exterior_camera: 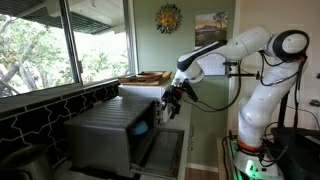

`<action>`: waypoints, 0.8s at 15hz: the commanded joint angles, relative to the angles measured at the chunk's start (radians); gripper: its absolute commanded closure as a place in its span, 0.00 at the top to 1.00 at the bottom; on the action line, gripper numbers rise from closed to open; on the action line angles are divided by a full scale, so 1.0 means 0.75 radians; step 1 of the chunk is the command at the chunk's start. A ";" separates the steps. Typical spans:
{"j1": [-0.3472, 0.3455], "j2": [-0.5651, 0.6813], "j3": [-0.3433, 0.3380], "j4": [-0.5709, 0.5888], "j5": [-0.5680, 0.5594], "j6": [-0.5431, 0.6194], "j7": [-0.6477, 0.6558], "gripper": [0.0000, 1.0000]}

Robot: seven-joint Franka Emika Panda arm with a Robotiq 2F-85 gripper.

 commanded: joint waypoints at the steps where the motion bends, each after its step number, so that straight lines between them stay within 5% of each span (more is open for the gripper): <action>1: -0.030 -0.307 0.032 -0.061 -0.253 -0.026 0.190 1.00; 12: 0.015 -0.773 0.021 -0.010 -0.743 -0.132 0.322 1.00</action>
